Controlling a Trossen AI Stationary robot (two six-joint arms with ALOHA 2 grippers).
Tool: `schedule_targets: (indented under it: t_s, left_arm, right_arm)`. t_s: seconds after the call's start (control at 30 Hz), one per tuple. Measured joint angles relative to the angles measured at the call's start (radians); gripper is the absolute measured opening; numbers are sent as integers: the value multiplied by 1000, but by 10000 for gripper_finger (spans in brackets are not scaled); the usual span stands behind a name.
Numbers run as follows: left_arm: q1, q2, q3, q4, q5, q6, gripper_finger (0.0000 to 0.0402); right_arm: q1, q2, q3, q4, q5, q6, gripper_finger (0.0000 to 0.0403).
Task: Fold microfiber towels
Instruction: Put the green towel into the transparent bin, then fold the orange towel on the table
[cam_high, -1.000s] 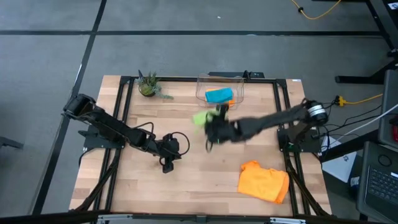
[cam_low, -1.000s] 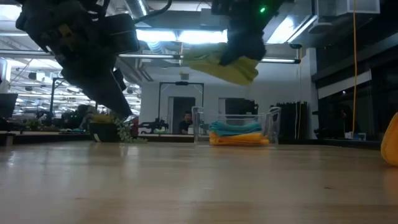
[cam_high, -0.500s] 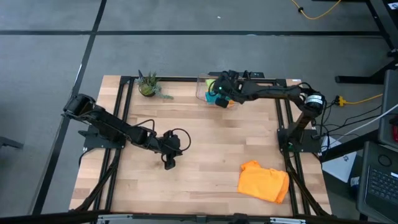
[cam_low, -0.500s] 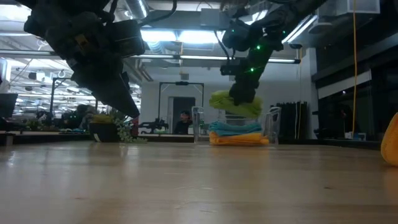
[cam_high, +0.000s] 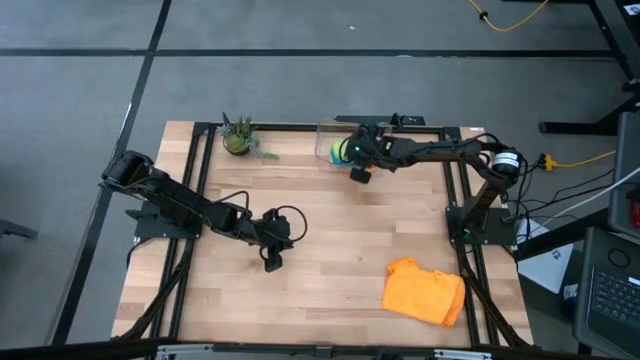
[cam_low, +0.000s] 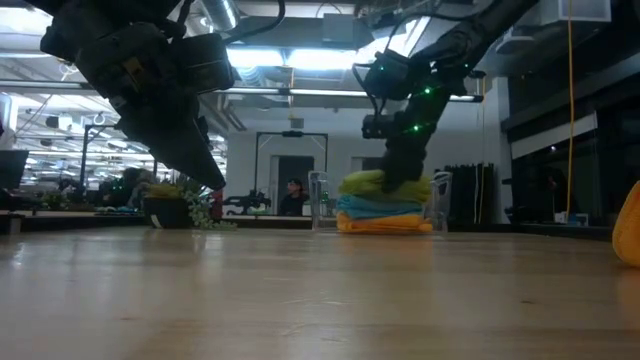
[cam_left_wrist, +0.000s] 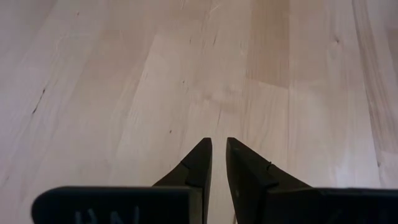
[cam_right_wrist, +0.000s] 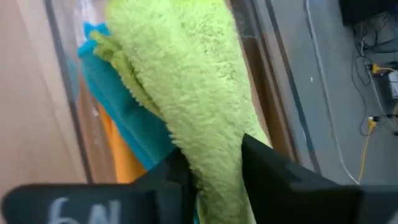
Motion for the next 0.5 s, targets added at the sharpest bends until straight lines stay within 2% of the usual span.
schedule_targets:
  t_s: [0.17,0.33,0.5]
  left_arm:
    - [0,0,0,0,0,0,41]
    - [0,0,0,0,1,-1,41]
    - [0,0,0,0,1,0,41]
  right_arm:
    - [6,0,43,-47,-21,36,176]
    - [34,0,146,-206,-23,39,240]
    - [80,0,298,-403,-24,99,270]
